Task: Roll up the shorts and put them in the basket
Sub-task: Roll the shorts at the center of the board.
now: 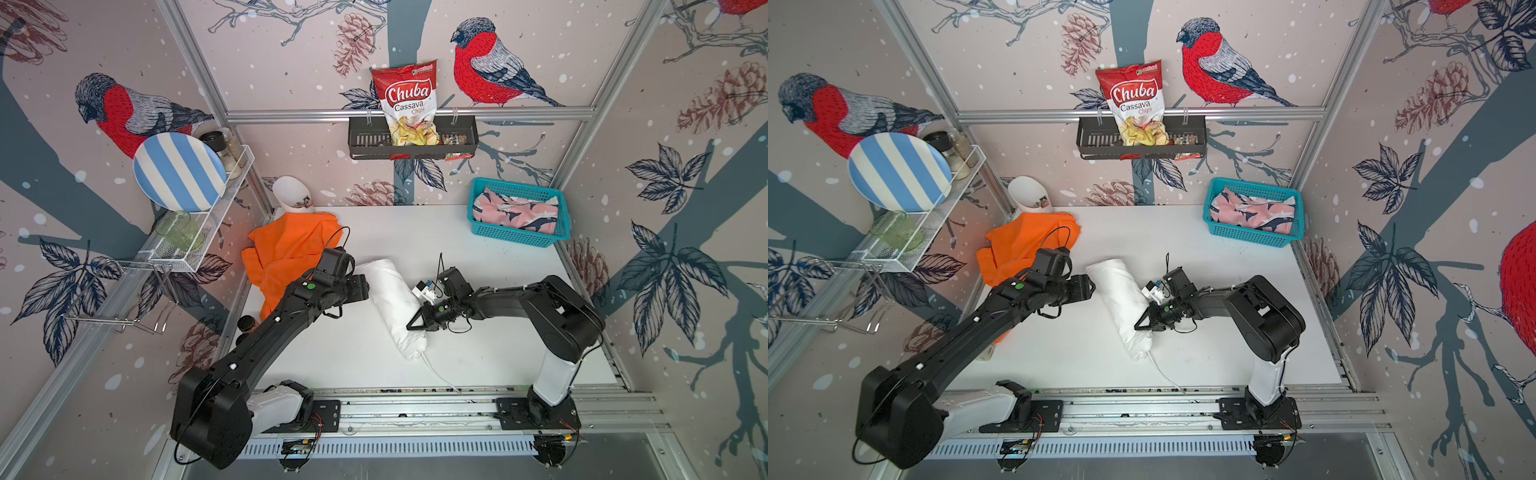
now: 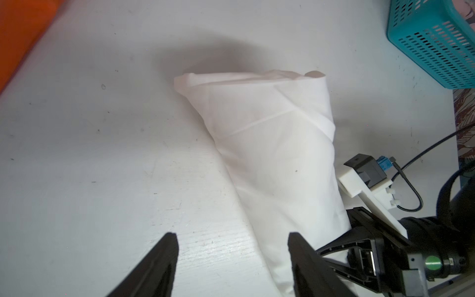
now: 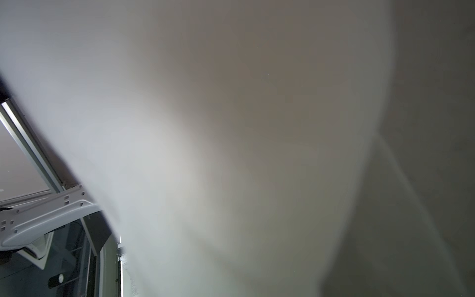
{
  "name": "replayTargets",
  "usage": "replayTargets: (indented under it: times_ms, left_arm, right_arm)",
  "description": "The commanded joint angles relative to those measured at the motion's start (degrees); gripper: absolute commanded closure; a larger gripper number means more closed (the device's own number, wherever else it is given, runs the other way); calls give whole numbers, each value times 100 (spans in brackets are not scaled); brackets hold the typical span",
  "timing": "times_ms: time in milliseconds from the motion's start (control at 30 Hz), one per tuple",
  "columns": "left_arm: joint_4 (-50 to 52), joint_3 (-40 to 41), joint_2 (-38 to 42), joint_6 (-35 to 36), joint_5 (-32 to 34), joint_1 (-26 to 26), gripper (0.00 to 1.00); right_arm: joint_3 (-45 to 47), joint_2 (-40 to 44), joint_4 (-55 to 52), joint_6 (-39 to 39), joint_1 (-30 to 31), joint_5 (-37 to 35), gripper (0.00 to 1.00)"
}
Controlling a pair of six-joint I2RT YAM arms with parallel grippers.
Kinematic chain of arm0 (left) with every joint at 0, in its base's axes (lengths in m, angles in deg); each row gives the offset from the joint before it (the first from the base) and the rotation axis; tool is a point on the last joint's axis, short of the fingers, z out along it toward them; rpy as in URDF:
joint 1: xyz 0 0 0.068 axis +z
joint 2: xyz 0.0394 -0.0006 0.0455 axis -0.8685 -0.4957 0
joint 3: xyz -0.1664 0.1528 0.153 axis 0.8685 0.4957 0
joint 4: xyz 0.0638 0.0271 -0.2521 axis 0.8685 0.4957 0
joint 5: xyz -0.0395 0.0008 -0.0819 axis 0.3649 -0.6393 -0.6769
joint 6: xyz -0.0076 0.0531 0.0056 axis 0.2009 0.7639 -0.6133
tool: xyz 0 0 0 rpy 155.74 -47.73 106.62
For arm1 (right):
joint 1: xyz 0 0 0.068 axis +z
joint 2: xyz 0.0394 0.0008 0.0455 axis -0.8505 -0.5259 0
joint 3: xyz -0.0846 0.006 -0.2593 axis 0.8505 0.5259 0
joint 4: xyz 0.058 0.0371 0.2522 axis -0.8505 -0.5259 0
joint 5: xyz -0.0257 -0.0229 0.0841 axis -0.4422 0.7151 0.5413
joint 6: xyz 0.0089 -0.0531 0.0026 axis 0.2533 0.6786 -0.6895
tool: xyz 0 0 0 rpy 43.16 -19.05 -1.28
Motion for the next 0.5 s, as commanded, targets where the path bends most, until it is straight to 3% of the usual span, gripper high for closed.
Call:
replayTargets:
  times_ms: [0,233,467]
  left_arm:
    - [-450,72,-358,-36,-418,8,30]
    - [-1096,-210,-1368,18,-646,-24,30]
    - [-1093,-520,-2337,190,-167,-9,33]
  right_arm:
    - [70,-135,-64,59,-209,-579,76]
    - [-78,473,-1040,407,-95,-2131,39]
    - [-1158,1368,-3348,947,710,-5351,15]
